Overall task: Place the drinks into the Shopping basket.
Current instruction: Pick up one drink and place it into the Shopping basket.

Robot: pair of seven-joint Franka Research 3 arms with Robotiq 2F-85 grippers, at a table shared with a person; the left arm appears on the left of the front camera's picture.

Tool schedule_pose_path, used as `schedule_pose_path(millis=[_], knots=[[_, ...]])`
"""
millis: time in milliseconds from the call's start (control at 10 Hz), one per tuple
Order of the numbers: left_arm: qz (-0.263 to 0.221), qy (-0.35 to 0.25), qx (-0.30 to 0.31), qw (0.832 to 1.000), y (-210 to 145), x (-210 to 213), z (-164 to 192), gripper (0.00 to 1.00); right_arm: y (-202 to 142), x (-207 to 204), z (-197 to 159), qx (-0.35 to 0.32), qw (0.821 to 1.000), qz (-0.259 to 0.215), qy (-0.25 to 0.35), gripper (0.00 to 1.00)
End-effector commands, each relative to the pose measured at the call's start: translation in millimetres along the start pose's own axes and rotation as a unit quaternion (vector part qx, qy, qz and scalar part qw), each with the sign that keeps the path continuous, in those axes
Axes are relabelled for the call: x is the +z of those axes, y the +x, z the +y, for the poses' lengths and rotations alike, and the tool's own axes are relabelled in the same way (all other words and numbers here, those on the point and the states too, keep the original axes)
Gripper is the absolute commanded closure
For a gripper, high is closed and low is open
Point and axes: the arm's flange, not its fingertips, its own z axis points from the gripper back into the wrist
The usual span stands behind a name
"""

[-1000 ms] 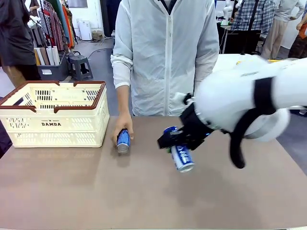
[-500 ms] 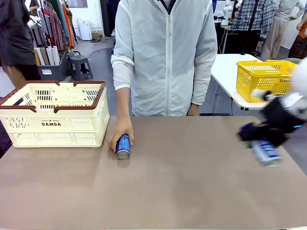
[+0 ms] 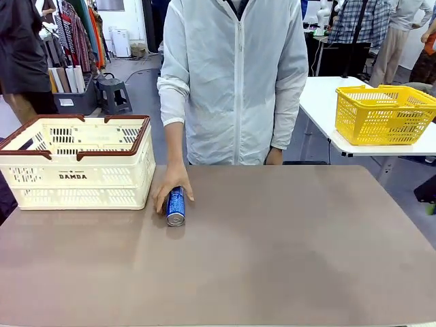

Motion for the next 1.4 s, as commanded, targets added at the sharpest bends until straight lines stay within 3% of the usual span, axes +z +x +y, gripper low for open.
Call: schedule_pose_path(millis=[0,200,400,600,800,900,1100,1200,1300], knots=[[-0.005,-0.011,-0.005,1.0,1,-1,-1,0.0,-31,-35,55,-0.002,1.0,-0.005,-0.006,1.0],[-0.005,-0.011,-0.005,1.0,1,-1,-1,0.0,-30,-57,131,0.038,0.999,0.015,-0.01,1.0],[-0.005,-0.011,-0.005,1.0,1,-1,-1,0.0,-26,-105,225,0.081,0.996,0.045,0.016,1.0],[-0.005,-0.011,-0.005,1.0,1,-1,-1,0.0,-42,-149,312,0.055,0.998,0.03,-0.009,1.0],[-0.005,-0.011,-0.005,1.0,1,-1,-1,0.0,-67,-203,399,0.079,0.994,0.032,-0.071,1.0],[-0.005,-0.011,-0.005,1.0,1,-1,-1,0.0,-72,-233,424,0.104,0.987,0.073,-0.101,1.0],[-0.005,-0.011,-0.005,1.0,1,-1,-1,0.0,-74,-270,447,0.126,0.977,0.108,-0.133,1.0],[-0.005,-0.011,-0.005,1.0,1,-1,-1,0.0,-72,-252,444,0.158,0.979,0.063,-0.11,1.0],[-0.005,-0.011,-0.005,1.0,1,-1,-1,0.0,-93,-263,418,0.12,0.983,0.093,-0.103,1.0]])
